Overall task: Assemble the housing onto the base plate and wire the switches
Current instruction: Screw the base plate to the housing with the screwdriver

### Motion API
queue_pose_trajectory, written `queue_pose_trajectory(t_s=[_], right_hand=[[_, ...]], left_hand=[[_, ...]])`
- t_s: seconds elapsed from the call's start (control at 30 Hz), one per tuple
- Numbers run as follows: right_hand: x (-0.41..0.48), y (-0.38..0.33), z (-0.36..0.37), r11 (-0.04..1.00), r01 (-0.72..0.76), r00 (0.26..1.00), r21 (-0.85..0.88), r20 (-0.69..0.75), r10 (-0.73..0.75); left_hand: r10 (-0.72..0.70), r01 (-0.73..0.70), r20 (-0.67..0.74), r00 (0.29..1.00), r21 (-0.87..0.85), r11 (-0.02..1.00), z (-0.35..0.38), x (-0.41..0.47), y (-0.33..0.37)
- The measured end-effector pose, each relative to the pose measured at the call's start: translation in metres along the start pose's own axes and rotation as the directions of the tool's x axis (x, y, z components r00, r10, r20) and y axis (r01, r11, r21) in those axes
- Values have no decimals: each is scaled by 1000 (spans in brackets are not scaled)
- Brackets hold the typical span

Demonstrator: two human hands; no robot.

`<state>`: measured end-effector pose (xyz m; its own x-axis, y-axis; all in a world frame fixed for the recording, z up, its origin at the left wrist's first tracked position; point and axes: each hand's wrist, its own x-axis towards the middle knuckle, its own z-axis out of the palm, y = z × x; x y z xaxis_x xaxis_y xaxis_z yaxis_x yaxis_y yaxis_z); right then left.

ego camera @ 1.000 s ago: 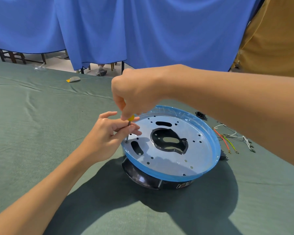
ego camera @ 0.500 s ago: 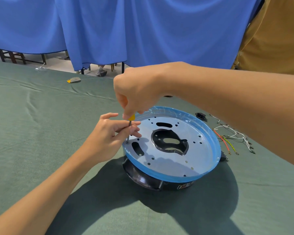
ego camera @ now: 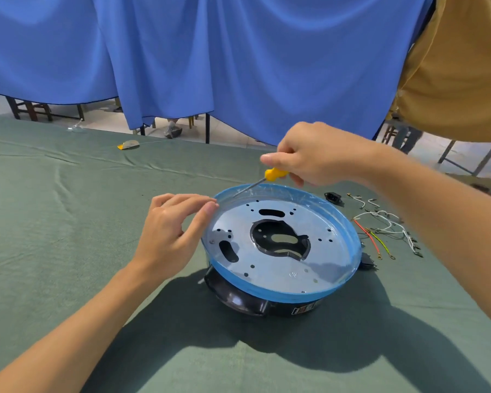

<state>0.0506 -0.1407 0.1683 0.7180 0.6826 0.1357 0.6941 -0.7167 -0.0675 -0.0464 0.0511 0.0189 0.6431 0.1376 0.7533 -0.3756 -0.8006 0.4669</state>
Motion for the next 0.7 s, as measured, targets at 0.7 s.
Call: queue_pose_trajectory(t_s=[0.7], right_hand=[[-112, 149, 136, 676, -534, 576, 508, -367, 730]], left_hand=[[-137, -409, 783, 606, 455, 791, 62, -4, 109]])
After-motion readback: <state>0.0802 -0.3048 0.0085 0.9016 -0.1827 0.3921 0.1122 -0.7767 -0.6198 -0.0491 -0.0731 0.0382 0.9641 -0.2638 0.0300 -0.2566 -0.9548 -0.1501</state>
